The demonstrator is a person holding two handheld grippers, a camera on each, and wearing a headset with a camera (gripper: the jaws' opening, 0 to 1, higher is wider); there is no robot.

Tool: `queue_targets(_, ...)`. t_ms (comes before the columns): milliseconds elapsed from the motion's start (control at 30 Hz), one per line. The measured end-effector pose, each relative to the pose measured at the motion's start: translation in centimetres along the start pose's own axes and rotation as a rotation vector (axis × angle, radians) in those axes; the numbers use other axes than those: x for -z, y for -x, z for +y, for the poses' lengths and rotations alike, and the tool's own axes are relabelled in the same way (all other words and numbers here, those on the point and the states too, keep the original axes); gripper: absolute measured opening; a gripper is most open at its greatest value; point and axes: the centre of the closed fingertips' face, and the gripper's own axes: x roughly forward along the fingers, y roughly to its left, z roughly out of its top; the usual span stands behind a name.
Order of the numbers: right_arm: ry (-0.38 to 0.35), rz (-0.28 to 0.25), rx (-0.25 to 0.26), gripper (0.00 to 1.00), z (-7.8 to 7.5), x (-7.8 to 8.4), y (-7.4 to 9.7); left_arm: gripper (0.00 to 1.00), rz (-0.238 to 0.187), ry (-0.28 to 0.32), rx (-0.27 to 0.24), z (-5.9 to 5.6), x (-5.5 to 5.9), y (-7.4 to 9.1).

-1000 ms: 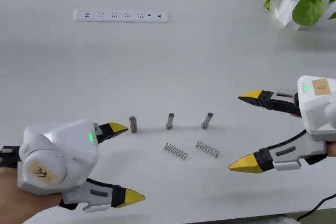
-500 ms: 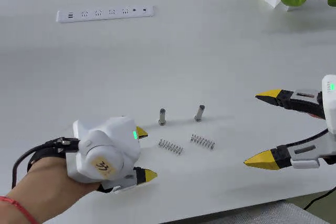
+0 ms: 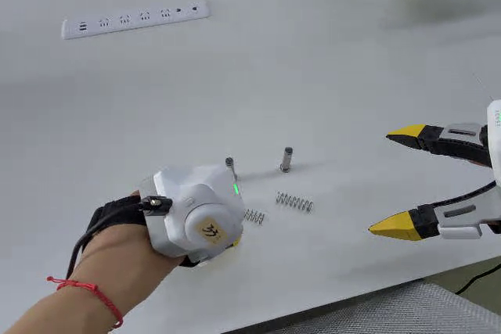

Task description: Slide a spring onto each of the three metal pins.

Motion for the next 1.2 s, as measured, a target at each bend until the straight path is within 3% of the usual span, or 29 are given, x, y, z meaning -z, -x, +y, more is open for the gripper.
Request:
queue_targets(133, -0.007, -0.001, 0.004, 0.83, 0.1, 0.4, 0.1, 0.26, 0.019, -0.012, 0.009, -0.2, -0.1, -0.7)
queue_targets(300, -0.024, -0.006, 0.020, 0.82, -0.2, 0.8, 0.5, 0.25, 0.054, 0.012, 0.021, -0.4, 0.7, -1.0)
queue_targets(567, -0.033, -0.014, 0.031, 0.80, -0.2, 0.8, 0.4, 0.17, 0.048, 0.072, 0.035, -0.6, 1.0, -0.8)
queue_targets(900, -0.036, -0.010, 0.032, 0.81, -0.2, 1.2, 0.6, 0.11, 0.071, 0.073, 0.049, -1.2, 1.8, -0.5)
queue_targets(1200, -0.024, 0.004, 0.028, 0.81, 0.1, 1.7, 0.6, 0.08, 0.090, 0.033, 0.062, -1.5, 2.0, -0.5)
